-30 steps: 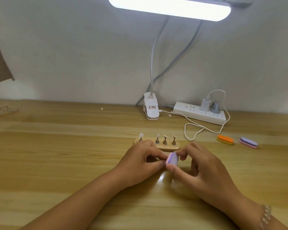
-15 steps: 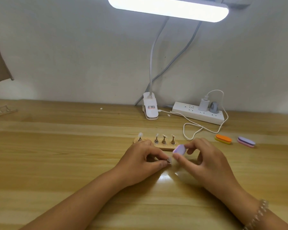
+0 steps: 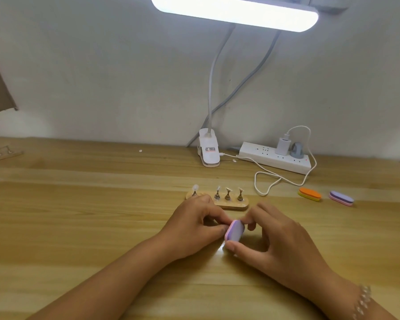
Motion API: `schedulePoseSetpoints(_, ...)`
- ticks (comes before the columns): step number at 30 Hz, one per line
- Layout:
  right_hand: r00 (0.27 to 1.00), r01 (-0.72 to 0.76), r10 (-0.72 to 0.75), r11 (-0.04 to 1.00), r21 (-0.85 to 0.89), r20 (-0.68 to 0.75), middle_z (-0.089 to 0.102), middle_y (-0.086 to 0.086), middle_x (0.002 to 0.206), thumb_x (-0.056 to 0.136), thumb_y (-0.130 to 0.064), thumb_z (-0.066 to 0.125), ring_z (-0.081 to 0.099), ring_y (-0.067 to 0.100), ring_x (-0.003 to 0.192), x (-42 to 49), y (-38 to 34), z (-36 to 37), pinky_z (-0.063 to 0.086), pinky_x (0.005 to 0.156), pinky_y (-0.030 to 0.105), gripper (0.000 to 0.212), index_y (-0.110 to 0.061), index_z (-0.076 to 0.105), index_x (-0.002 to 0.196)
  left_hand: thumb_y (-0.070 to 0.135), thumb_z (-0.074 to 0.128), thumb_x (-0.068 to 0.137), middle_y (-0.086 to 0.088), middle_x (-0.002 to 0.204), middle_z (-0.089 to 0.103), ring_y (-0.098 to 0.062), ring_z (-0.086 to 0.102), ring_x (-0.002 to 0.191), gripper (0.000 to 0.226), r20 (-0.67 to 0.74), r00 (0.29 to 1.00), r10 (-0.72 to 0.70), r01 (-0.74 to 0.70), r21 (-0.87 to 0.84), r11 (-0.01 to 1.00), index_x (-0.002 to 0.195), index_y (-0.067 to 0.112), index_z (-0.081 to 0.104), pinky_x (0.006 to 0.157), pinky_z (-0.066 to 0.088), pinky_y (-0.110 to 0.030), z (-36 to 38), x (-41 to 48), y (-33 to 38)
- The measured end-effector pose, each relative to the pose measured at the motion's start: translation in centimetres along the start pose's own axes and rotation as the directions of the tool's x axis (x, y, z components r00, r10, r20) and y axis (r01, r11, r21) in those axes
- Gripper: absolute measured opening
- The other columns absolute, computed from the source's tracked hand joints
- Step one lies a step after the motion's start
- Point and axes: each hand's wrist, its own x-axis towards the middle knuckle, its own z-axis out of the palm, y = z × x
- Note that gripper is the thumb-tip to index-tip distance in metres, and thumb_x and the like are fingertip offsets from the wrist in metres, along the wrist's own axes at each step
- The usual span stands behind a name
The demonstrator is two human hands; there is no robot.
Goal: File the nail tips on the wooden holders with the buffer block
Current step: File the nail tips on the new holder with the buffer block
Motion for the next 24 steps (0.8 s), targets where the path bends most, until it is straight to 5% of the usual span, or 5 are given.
schedulePoseSetpoints(4,0.991,-0.099,0.105,0.993,0.069,-0.086,0.052,-0.015,0.085,0.072,-0.066,0.064,0.05,0.006,0.068,0.5,0.5,-0.2,0.04,0.058,0.028,0.037,-0.032,0.057,0.085,0.031,0.079,0.082,0.003,0.078,0.058,-0.008,0.051,0.081,0.012,-0.008,1.0,0.009,-0.009,0.017,1.0,0.094,0.031,0.08,0.092,0.042,-0.036,0.1,0.0,-0.1)
schedulePoseSetpoints(8,1.0,-0.026,0.026,0.999,0.046,0.0,0.053,-0.016,0.088,0.071,-0.071,0.061,0.052,0.009,0.067,0.1,0.1,0.1,0.045,0.056,0.03,0.041,-0.034,0.056,0.089,0.025,0.077,0.084,0.007,0.079,0.055,-0.007,0.05,0.081,0.012,0.009,1.0,0.026,-0.027,0.011,1.0,0.095,0.029,0.079,0.079,0.043,-0.031,0.0,0.1,-0.3)
schedulePoseSetpoints(13,0.966,-0.149,0.186,0.968,0.199,-0.179,0.056,-0.011,0.084,0.078,-0.049,0.071,0.05,0.005,0.068,0.9,1.6,-0.1,0.039,0.062,0.028,0.022,-0.033,0.061,0.089,0.031,0.071,0.09,0.009,0.085,0.06,-0.008,0.057,0.089,0.011,0.044,0.998,0.043,-0.044,0.021,0.999,0.098,0.029,0.078,0.084,0.047,-0.035,0.2,0.1,-0.3)
schedulePoseSetpoints(18,0.998,0.0,0.009,0.988,0.153,-0.061,0.055,-0.015,0.088,0.077,-0.064,0.06,0.053,0.012,0.064,0.1,0.2,0.2,0.044,0.054,0.027,0.031,-0.038,0.058,0.094,0.023,0.07,0.09,0.008,0.083,0.06,-0.01,0.056,0.086,0.013,0.04,0.996,0.074,-0.076,0.039,0.996,0.101,0.027,0.077,0.082,0.046,-0.035,0.2,0.1,-0.4)
schedulePoseSetpoints(24,0.996,-0.029,0.037,0.994,0.103,-0.079,0.054,-0.017,0.088,0.078,-0.066,0.061,0.051,0.008,0.063,0.3,0.7,0.1,0.041,0.056,0.027,0.032,-0.037,0.061,0.092,0.022,0.07,0.091,0.011,0.081,0.055,-0.007,0.054,0.083,0.015,0.047,0.996,0.078,-0.08,0.04,0.996,0.102,0.029,0.077,0.076,0.044,-0.028,0.1,0.0,-0.3)
